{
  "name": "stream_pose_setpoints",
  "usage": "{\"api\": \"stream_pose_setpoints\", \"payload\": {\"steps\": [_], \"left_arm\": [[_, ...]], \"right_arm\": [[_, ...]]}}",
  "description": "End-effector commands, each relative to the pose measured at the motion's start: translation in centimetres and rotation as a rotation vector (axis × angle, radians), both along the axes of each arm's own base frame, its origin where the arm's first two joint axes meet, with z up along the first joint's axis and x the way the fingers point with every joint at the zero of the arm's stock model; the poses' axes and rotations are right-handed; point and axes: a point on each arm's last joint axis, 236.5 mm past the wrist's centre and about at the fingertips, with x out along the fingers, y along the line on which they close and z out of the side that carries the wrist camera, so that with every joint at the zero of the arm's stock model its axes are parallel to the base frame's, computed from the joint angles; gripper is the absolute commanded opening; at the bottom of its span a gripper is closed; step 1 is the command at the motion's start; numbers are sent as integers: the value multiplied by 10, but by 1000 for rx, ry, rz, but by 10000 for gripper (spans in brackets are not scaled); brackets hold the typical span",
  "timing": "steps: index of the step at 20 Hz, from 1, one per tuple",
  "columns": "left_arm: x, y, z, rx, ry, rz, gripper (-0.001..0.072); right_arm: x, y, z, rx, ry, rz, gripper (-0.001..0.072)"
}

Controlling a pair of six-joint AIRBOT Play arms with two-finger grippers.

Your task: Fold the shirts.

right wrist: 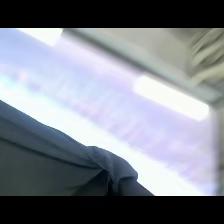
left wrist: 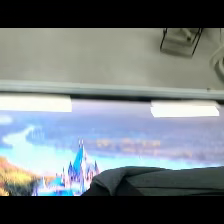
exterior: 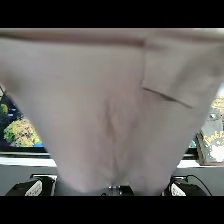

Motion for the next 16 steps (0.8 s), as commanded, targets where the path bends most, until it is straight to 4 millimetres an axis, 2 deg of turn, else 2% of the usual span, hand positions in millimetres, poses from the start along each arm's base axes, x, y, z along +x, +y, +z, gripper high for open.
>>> {"api": "stream_pose_setpoints", "payload": {"steps": [1, 2, 4, 5, 7, 9, 12, 13, 14, 16], "left_arm": [[56, -4, -156, -45, 408, -47, 24], [69, -5, -200, -57, 508, -55, 24], [91, -7, -269, -82, 650, -64, 24], [101, -7, -300, -91, 698, -60, 24], [121, -10, -340, -134, 740, -56, 24], [140, -14, -358, -174, 737, -55, 25], [157, -17, -358, -191, 693, -60, 25], [157, -17, -353, -162, 680, -89, 25], [150, -19, -348, -132, 694, -133, 25], [118, -25, -349, -119, 809, -205, 25]], "right_arm": [[51, 12, -159, 118, 479, 34, 21], [69, 17, -198, 160, 546, 34, 21], [105, 28, -258, 247, 594, 29, 21], [121, 34, -278, 288, 589, 27, 22], [151, 41, -304, 351, 539, 15, 22], [172, 38, -316, 364, 480, -8, 22], [180, 33, -317, 339, 444, 1, 22], [173, 35, -314, 323, 463, 28, 22], [158, 38, -310, 298, 508, 73, 22], [110, 32, -309, 233, 682, 104, 23]]}}
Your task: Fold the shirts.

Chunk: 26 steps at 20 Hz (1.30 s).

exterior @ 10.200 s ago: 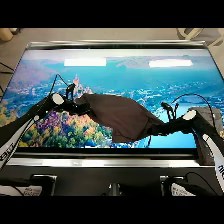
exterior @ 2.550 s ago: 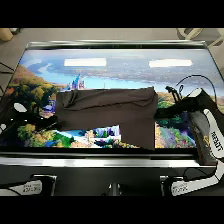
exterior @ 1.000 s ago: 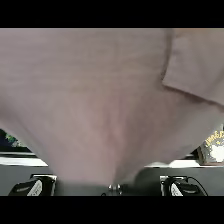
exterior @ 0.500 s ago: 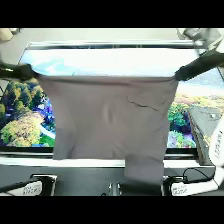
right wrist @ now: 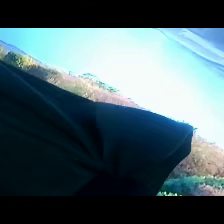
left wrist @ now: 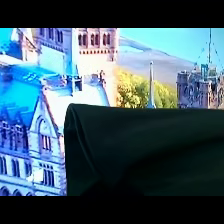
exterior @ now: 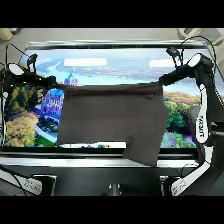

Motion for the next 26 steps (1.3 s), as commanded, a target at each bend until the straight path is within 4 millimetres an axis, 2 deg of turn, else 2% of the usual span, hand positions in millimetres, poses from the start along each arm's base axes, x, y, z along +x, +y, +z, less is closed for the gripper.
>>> {"api": "stream_pose_setpoints", "payload": {"steps": [1, 2, 3, 6, 9, 11, 12, 13, 14, 16, 17, 19, 20, 22, 24, 26], "left_arm": [[-45, -11, -8, -13, 167, -135, 24], [-66, -12, -16, -7, 253, -168, 24], [-82, -12, -24, 9, 316, -193, 24], [-114, -11, -55, 37, 445, -211, 24], [-118, -13, -80, 27, 462, -184, 24], [-110, -15, -82, 15, 436, -158, 25], [-109, -16, -80, 8, 432, -155, 75], [-110, -14, -76, 8, 436, -158, 293], [-111, -11, -70, 4, 443, -158, 484], [-113, 4, -51, -4, 451, -144, 501], [-116, 13, -42, -11, 453, -108, 501], [-122, 27, -27, -21, 445, -40, 501], [-130, 30, -24, -24, 447, -26, 501], [-162, 26, -31, -32, 485, -41, 501], [-202, 16, -54, -43, 531, -41, 499], [-238, 9, -75, -41, 540, -55, 497]], "right_arm": [[-63, -10, -6, -72, 236, 90, 23], [-84, -15, -12, -90, 328, 96, 23], [-97, -17, -19, -98, 385, 93, 22], [-116, -11, -46, -72, 482, 41, 22], [-130, 9, -72, -51, 541, 45, 22], [-134, 21, -83, -57, 553, 48, 24], [-132, 23, -83, -59, 544, 36, 79], [-132, 22, -78, -60, 537, 36, 323], [-134, 14, -69, -75, 529, 55, 379], [-144, -17, -42, -118, 513, 47, 395], [-153, -34, -27, -121, 511, 36, 429], [-166, -67, -4, -102, 498, -50, 431], [-175, -78, 0, -92, 498, -93, 431], [-208, -85, -11, -75, 525, -130, 431], [-248, -74, -39, -60, 546, -138, 430], [-277, -50, -63, -5, 542, -109, 429]]}}
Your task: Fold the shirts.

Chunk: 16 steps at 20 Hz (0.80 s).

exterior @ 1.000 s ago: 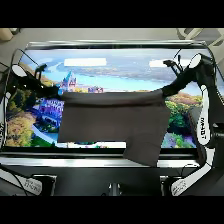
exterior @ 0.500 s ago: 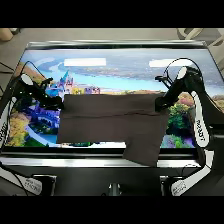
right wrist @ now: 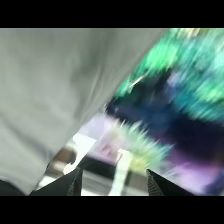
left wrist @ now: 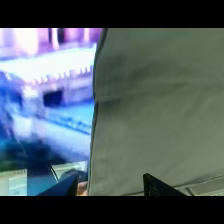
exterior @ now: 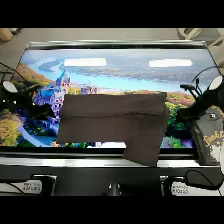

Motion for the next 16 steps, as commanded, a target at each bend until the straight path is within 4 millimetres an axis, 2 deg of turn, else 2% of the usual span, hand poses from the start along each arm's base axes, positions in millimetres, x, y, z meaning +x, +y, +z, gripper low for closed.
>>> {"api": "stream_pose_setpoints", "payload": {"steps": [1, 4, 6, 10, 12, 13, 14, 15, 16], "left_arm": [[-56, -9, -31, 1, 3, -18, 497], [-80, -17, -54, -8, 28, 14, 498], [-84, -19, -64, -5, 33, 25, 498], [-75, -15, -70, 17, -5, 55, 499], [-67, -22, -68, -15, -24, 88, 483], [-63, -27, -67, -35, -34, 105, 404], [-62, -30, -66, -44, -37, 109, 292], [-62, -31, -66, -46, -36, 105, 94], [-62, -32, -65, -47, -36, 103, 25]], "right_arm": [[-47, 25, -34, 68, -27, -13, 429], [-53, 35, -41, 104, -29, -15, 426], [-51, 37, -41, 111, -38, -14, 426], [-49, 36, -42, 105, -50, -17, 426], [-50, 36, -42, 108, -46, -17, 429], [-53, 41, -43, 130, -39, -15, 443], [-58, 53, -46, 181, -31, -4, 495], [-65, 65, -49, 232, -22, -7, 496], [-69, 74, -55, 266, -21, -17, 496]]}}
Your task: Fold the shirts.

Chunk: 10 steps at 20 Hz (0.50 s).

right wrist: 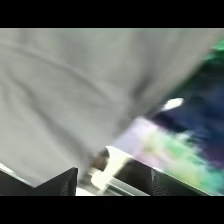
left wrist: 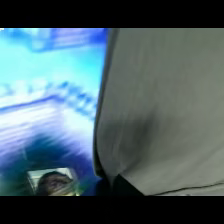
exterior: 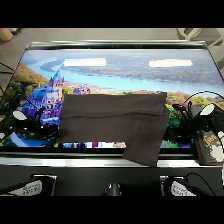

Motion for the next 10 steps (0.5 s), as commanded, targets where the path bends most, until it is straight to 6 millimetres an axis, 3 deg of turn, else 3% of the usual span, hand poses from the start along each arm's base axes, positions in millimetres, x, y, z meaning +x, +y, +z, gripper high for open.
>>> {"api": "stream_pose_setpoints", "payload": {"steps": [1, 6, 10], "left_arm": [[3, -6, 2, -21, -9, 13, 26], [-1, -8, 5, -30, 2, 3, 24], [0, -8, 7, -29, -8, 0, 25]], "right_arm": [[-10, 27, -13, 107, -1, -24, 495], [-29, 38, -35, 127, 38, -71, 488], [-28, 46, -47, 146, 21, -149, 462]]}}
